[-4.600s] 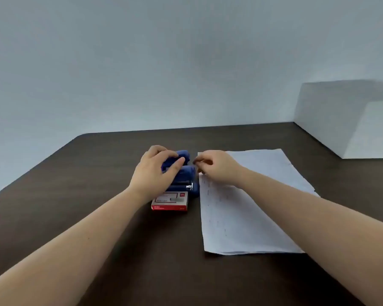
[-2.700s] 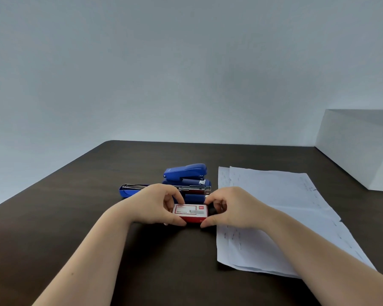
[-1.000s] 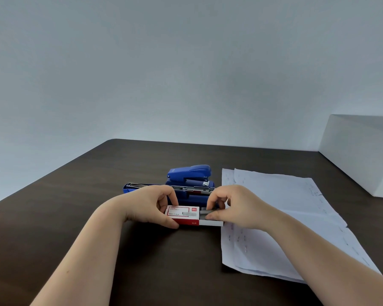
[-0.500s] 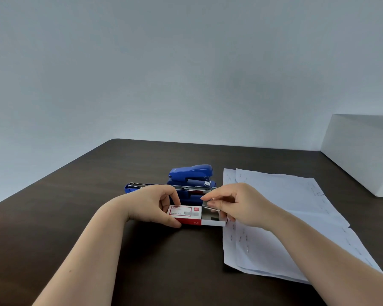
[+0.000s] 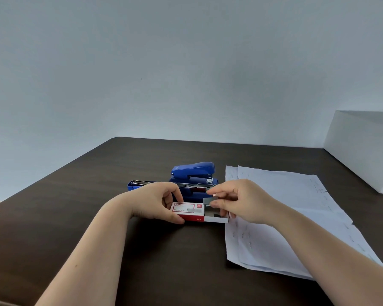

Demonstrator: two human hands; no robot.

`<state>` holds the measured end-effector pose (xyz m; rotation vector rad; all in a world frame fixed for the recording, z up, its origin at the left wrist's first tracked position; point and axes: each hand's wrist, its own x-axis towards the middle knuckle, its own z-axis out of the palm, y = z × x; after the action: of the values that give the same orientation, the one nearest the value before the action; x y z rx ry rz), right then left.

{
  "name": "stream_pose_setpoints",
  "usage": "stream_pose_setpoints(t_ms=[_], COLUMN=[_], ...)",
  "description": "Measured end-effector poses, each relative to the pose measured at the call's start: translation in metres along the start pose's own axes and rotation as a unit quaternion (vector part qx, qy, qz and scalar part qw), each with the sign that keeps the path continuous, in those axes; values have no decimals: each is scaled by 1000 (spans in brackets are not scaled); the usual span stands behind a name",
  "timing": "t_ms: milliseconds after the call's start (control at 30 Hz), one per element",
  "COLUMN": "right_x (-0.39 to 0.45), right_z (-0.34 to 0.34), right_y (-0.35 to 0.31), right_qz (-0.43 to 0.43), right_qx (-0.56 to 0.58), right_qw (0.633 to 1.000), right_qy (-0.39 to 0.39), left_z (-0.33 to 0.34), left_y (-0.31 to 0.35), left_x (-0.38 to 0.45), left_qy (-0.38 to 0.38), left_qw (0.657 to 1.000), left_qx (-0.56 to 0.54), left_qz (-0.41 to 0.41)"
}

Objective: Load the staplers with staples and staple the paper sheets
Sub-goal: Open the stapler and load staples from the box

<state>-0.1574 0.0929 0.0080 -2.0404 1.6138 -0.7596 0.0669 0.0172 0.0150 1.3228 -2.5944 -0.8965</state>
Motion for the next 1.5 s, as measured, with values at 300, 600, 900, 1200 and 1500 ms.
stream_pose_setpoints(t_ms=[300, 600, 900, 1200, 1500], right_x=[-3, 19, 46, 48, 48], right_z=[-1, -18, -12, -6, -5], right_y=[-8, -8, -13, -13, -11], right_qz=[-42, -7, -15, -9, -5], right_qx=[-96, -131, -257, -277, -278], right_qw=[994, 986, 966, 960, 960], right_qy=[-8, 100, -30, -29, -22], left_z=[-1, -10, -12, -12, -11], left_y=[3, -14, -33, -35, -43], left_x=[-2, 8, 23, 23, 18], left_qy=[-2, 357, 311, 244, 176], left_qw=[1000, 932, 948, 965, 981], left_qx=[6, -54, 26, 54, 19], left_qz=[-3, 26, -64, -80, -73])
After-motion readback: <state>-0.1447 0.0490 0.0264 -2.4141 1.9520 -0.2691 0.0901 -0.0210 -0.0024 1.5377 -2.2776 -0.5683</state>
